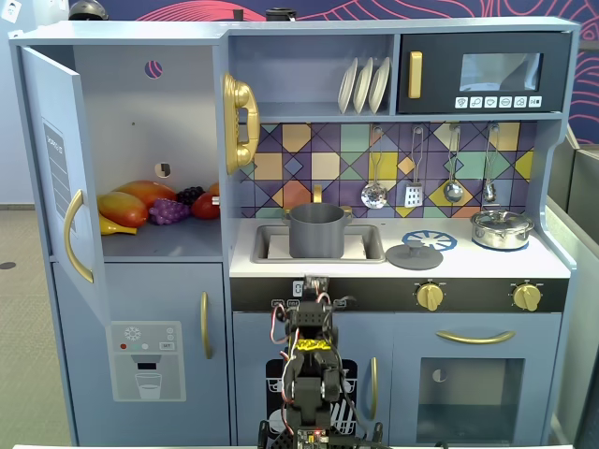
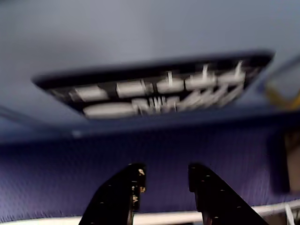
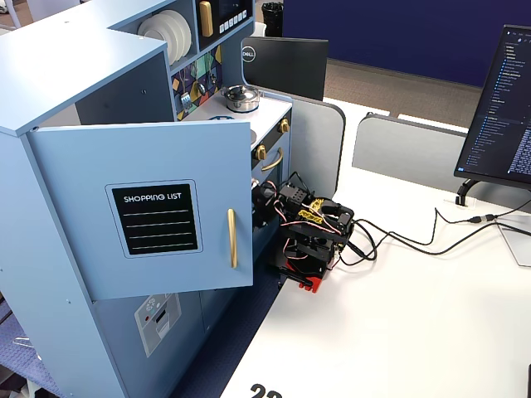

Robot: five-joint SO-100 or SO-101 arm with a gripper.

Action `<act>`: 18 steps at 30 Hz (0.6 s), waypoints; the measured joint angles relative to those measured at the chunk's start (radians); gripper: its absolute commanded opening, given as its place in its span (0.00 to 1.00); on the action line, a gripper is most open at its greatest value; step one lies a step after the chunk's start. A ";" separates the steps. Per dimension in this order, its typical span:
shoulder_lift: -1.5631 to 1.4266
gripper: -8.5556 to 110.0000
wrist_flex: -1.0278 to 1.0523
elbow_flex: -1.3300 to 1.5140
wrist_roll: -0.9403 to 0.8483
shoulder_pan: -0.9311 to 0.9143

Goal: Pick up the green pineapple from the left cabinet and place it in the gray recipient

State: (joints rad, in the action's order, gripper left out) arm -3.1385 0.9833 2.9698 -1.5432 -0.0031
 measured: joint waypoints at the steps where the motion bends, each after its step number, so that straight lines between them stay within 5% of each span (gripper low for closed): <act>1: -0.011 0.07 0.000 0.020 0.002 0.000; 18: -0.046 0.08 0.371 0.032 -0.006 0.000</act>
State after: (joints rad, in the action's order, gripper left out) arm -3.1845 1.3545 3.0020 -1.5493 -0.0031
